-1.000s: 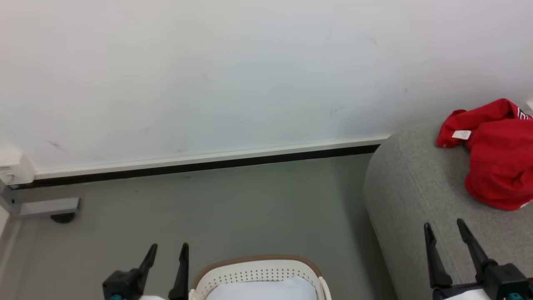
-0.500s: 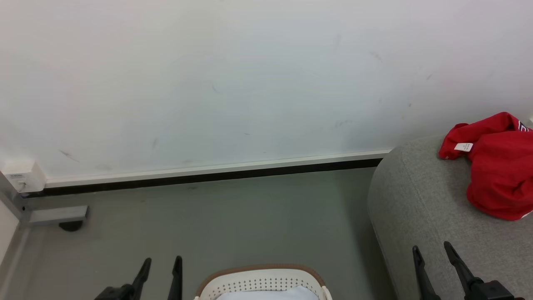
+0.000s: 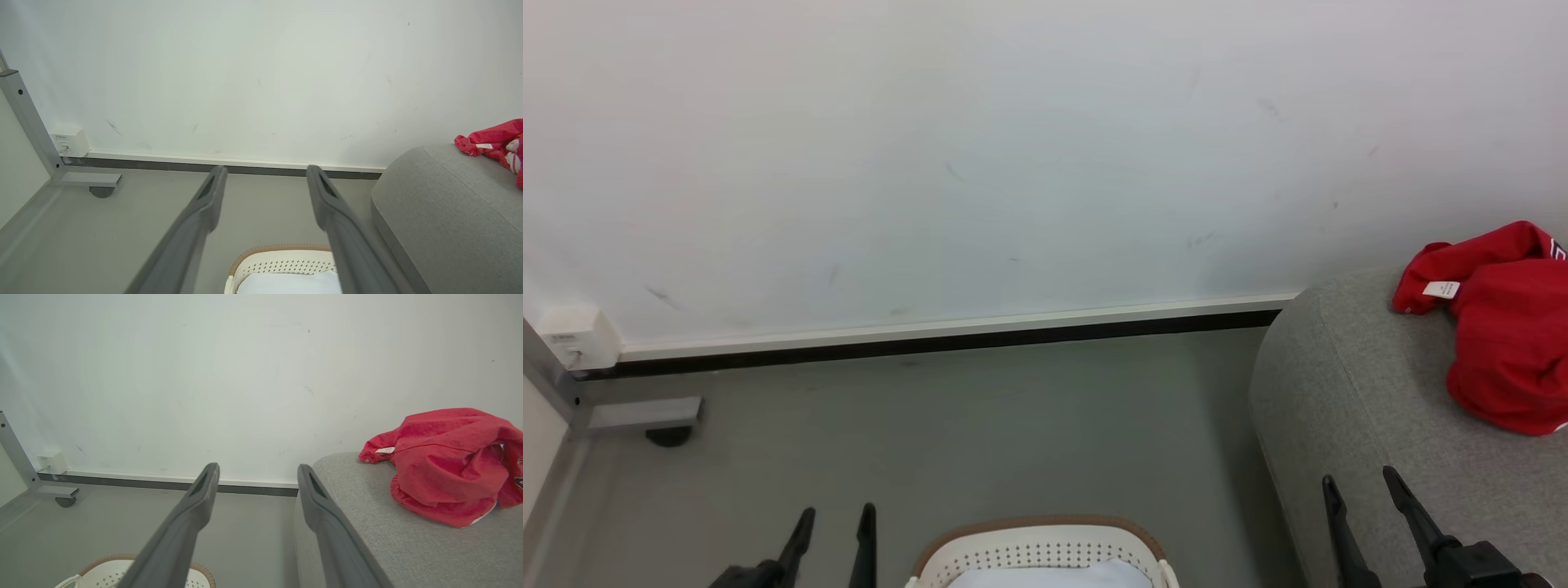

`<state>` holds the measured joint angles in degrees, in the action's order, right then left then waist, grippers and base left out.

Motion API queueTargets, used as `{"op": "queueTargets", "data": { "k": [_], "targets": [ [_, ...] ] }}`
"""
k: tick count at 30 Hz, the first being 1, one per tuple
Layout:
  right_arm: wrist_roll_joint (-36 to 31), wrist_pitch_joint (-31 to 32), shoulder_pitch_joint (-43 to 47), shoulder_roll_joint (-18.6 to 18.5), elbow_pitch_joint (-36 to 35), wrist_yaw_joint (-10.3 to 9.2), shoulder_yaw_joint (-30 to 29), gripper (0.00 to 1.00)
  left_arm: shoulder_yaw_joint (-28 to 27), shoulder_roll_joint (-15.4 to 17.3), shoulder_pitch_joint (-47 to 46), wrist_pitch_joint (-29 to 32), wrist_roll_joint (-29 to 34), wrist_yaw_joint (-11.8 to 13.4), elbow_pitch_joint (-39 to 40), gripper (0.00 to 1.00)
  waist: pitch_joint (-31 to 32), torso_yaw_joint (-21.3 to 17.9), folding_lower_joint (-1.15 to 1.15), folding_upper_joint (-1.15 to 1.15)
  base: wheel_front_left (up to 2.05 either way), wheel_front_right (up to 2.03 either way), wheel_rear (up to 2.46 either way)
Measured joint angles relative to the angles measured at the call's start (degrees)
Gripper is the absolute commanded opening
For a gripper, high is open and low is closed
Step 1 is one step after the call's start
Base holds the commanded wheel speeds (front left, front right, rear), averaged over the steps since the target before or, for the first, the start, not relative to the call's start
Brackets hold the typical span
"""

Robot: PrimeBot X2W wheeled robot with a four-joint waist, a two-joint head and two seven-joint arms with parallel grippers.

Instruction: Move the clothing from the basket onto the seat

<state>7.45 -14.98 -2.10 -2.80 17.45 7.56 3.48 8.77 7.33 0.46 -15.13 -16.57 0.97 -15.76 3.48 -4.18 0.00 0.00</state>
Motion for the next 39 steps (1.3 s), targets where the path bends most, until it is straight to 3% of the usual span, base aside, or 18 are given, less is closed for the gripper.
{"op": "queueTargets", "data": {
  "k": [7, 8, 14, 39],
  "targets": [
    [0.02, 0.0, -0.24, 0.0, 0.15, 0.0, 0.42, 1.0, -1.44, -1.21, -0.01, 0.01, 1.3, -1.71, -1.0, 1.0, -0.16, 0.15, 0.0, 0.0, 0.0, 0.0, 0.0],
    [-0.01, 0.01, -0.15, 0.01, 0.32, 0.0, 0.43, 0.0, -1.32, -1.32, 0.03, 0.01, 1.32, -1.7, -1.33, 0.0, -0.15, 0.16, 0.0, 0.0, 0.0, 0.0, 0.0],
    [2.11, 0.93, 1.47, 0.36, 2.35, 0.0, 0.18, 0.0, -1.38, -1.88, 0.9, 1.05, -0.22, -1.8, -3.69, 0.0, -0.23, 0.25, 0.0, 0.0, 0.0, 0.0, 0.0],
    [27.98, 7.39, 0.01, 0.38, 0.97, 0.0, -2.92, 0.0, -5.63, -2.76, -0.65, 7.24, -24.05, -2.8, -0.99, 0.0, -0.87, 1.05, 0.0, 0.0, 0.0, 0.0, 0.0]
  ]
}}
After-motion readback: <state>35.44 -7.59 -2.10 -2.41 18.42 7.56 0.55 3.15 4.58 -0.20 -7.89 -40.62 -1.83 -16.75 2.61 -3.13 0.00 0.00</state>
